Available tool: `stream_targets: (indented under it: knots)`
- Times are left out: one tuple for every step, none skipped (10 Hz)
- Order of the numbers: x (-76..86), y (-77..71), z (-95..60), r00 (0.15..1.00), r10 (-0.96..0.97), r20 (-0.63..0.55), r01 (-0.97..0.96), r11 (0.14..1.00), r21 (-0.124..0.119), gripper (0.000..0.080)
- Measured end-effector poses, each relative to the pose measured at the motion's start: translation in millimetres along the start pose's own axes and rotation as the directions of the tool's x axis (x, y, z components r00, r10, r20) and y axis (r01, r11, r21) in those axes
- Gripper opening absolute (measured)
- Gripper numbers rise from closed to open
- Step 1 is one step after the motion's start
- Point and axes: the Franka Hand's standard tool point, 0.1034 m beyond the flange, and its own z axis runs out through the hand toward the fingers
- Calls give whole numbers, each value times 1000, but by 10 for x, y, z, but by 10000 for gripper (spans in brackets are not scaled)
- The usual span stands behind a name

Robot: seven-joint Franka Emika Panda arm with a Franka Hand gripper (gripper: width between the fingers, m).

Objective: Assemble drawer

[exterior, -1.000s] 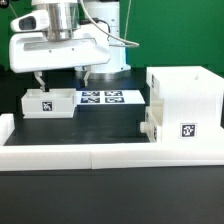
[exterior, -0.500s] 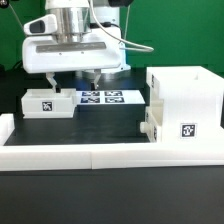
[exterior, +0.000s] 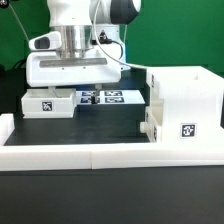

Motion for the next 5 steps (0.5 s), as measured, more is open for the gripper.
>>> stream_targets:
  knots:
    - [-12,15,6,1000,-3,2,3,1000,-1,648]
    - [-26,47,7,1000,-12,3,12,1000,-2,648]
    - [-41,84,7,1000,-19,4,19,1000,-2,648]
    - [-50,92,8,1000,-16,5,17,1000,-2,648]
    - [-51,94,6,1000,-17,-1,17,1000,-5,515]
